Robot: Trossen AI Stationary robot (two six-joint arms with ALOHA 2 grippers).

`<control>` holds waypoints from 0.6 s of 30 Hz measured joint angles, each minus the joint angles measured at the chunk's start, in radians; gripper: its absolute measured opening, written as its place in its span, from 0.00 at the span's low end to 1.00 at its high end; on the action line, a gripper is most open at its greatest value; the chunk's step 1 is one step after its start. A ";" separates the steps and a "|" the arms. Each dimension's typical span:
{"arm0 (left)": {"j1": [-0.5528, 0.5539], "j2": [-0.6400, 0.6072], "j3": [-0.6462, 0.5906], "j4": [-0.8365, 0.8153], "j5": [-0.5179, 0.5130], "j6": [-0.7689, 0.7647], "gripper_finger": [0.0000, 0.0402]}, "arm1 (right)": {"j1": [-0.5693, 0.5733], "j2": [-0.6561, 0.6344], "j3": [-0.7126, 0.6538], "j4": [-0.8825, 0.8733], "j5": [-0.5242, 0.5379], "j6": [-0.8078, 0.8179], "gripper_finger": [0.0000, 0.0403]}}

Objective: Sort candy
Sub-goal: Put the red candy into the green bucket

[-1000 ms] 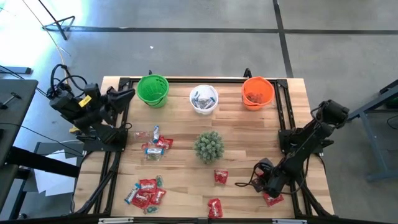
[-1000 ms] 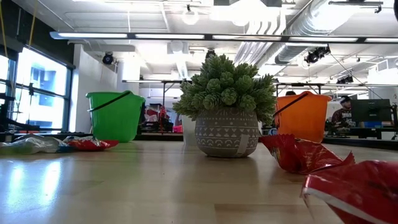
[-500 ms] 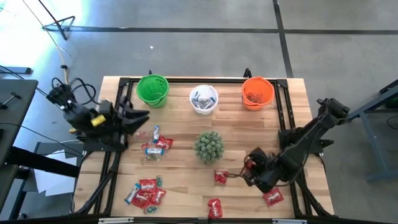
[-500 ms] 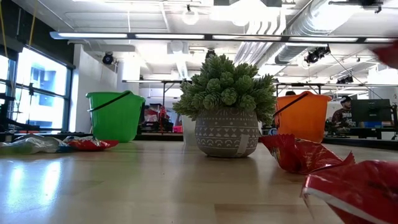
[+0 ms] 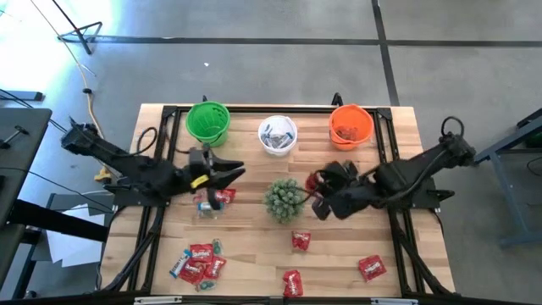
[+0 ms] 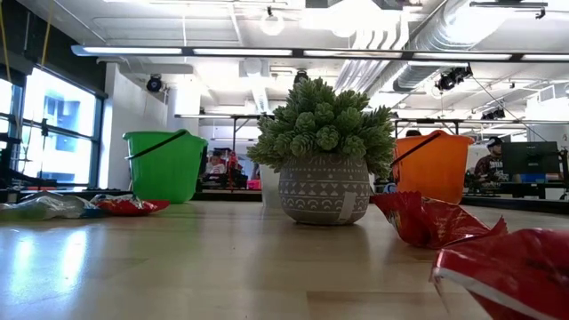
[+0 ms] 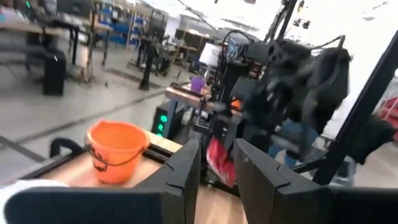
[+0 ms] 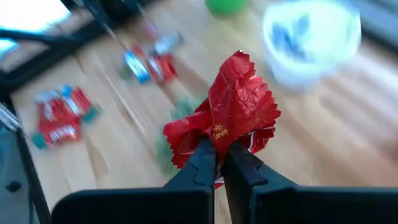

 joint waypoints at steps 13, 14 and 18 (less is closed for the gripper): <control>0.193 0.162 0.000 0.151 0.547 0.111 0.20 | -0.034 -0.001 0.086 0.256 0.050 -0.507 0.01; 0.199 0.169 0.000 0.170 0.551 0.162 0.20 | -0.034 -0.001 0.086 0.255 0.049 -0.514 0.01; 0.217 0.180 0.000 0.181 0.546 0.383 0.20 | -0.034 -0.001 0.086 0.255 0.047 -0.532 0.01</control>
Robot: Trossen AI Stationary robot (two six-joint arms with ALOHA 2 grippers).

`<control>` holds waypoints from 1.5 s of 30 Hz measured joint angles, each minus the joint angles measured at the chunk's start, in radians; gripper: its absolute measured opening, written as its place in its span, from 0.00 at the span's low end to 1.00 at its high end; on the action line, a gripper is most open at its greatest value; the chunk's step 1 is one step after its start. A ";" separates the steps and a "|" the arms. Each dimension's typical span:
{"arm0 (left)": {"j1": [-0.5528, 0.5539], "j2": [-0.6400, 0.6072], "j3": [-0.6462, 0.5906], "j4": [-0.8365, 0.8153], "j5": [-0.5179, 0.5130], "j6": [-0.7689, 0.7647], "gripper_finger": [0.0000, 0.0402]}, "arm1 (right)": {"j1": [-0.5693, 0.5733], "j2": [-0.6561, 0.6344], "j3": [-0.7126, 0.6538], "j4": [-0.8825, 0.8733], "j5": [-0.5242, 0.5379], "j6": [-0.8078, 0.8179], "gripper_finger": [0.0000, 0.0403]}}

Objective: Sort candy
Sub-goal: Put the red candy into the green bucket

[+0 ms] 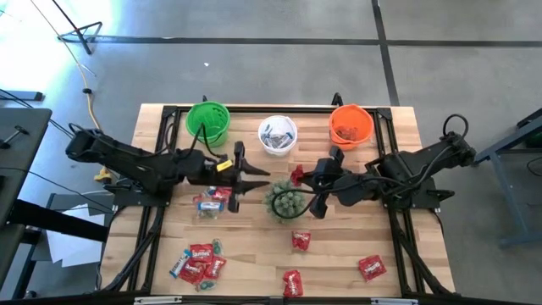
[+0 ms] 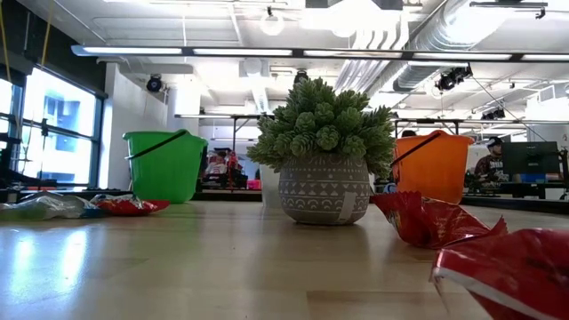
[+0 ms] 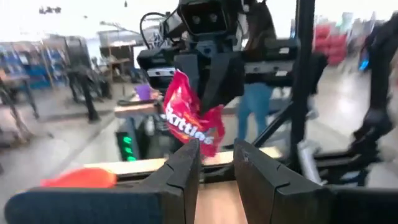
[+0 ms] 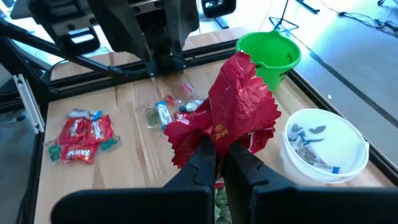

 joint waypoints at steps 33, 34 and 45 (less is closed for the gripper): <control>0.086 0.086 0.000 0.224 -0.136 -0.946 0.20 | -0.146 0.060 0.000 0.112 0.053 -0.361 0.01; 0.086 0.093 0.000 0.219 -0.135 -0.946 0.20 | -0.154 0.062 0.000 0.113 0.040 -0.362 0.01; 0.104 0.136 0.000 0.226 -0.127 -0.937 0.20 | -0.199 0.064 -0.001 0.156 -0.041 -0.379 0.01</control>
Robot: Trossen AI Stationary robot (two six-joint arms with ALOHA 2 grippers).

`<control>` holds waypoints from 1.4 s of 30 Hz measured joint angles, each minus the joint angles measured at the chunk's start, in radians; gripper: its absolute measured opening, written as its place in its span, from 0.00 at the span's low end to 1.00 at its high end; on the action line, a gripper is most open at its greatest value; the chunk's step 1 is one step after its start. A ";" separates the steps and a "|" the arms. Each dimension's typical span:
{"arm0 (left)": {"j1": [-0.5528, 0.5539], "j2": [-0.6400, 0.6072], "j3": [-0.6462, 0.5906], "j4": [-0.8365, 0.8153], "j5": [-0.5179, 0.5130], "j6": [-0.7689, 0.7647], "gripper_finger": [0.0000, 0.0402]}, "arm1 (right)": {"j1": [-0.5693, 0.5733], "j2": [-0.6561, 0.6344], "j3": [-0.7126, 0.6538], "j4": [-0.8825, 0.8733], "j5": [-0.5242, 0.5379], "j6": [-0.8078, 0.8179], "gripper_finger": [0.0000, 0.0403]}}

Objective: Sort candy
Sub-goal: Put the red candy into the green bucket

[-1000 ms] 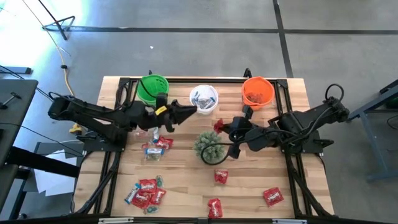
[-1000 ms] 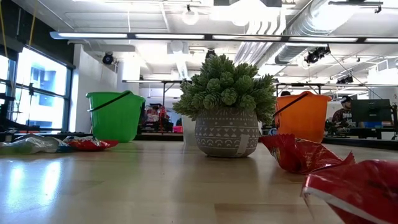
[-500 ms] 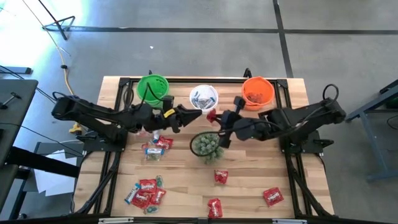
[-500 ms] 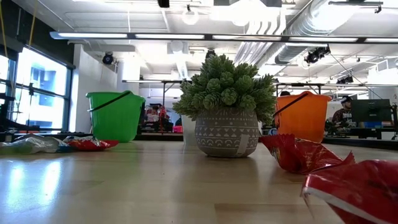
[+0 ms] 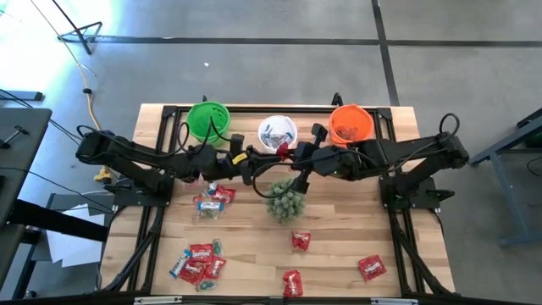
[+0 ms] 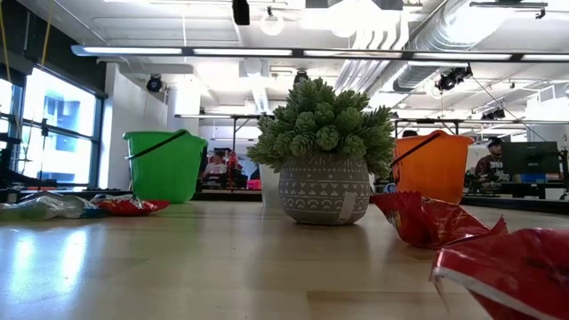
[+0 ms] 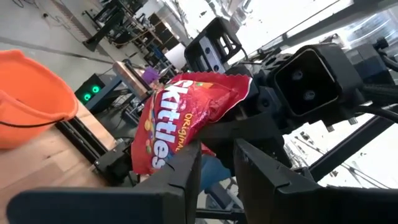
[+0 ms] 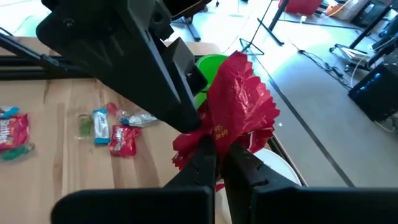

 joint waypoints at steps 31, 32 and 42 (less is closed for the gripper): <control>0.014 -0.020 0.000 -0.012 0.051 0.277 0.36 | 0.003 -0.005 0.000 -0.061 -0.054 0.044 0.01; 0.014 -0.020 0.000 -0.011 0.050 0.289 0.37 | 0.004 -0.007 0.000 -0.070 -0.057 0.047 0.01; 0.020 -0.020 0.000 -0.029 0.033 0.298 0.41 | 0.011 -0.031 0.001 -0.103 -0.055 0.091 0.01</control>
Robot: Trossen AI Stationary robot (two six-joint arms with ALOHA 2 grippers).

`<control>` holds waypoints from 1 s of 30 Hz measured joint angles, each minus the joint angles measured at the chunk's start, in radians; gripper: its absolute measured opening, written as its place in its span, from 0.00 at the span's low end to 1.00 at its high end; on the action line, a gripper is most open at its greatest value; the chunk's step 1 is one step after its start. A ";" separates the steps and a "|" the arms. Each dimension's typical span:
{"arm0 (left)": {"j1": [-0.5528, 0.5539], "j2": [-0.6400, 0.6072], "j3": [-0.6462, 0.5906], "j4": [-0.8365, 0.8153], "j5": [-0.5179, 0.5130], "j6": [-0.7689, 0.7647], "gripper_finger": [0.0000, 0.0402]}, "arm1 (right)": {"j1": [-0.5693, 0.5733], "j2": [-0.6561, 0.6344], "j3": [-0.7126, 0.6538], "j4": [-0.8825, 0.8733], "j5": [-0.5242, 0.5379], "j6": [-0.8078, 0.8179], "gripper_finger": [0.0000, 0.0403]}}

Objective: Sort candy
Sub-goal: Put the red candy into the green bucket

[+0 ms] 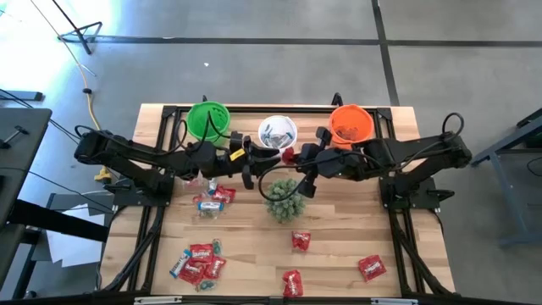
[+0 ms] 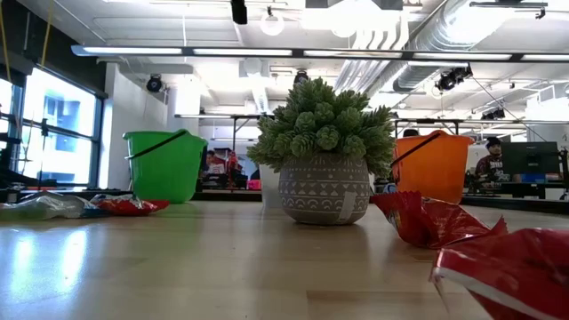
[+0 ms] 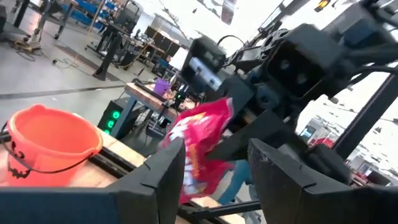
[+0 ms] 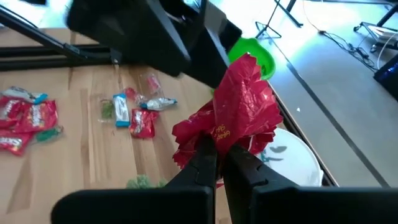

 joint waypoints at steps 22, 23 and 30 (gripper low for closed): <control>0.027 -0.001 0.001 0.000 -0.003 -0.010 0.41 | -0.017 0.061 0.000 0.175 -0.047 -0.048 0.01; 0.027 -0.001 0.001 -0.003 -0.003 -0.010 0.41 | -0.019 0.069 0.000 0.179 -0.046 -0.055 0.01; 0.028 0.000 0.000 -0.010 -0.004 -0.010 0.38 | -0.022 0.082 0.000 0.183 -0.038 -0.056 0.01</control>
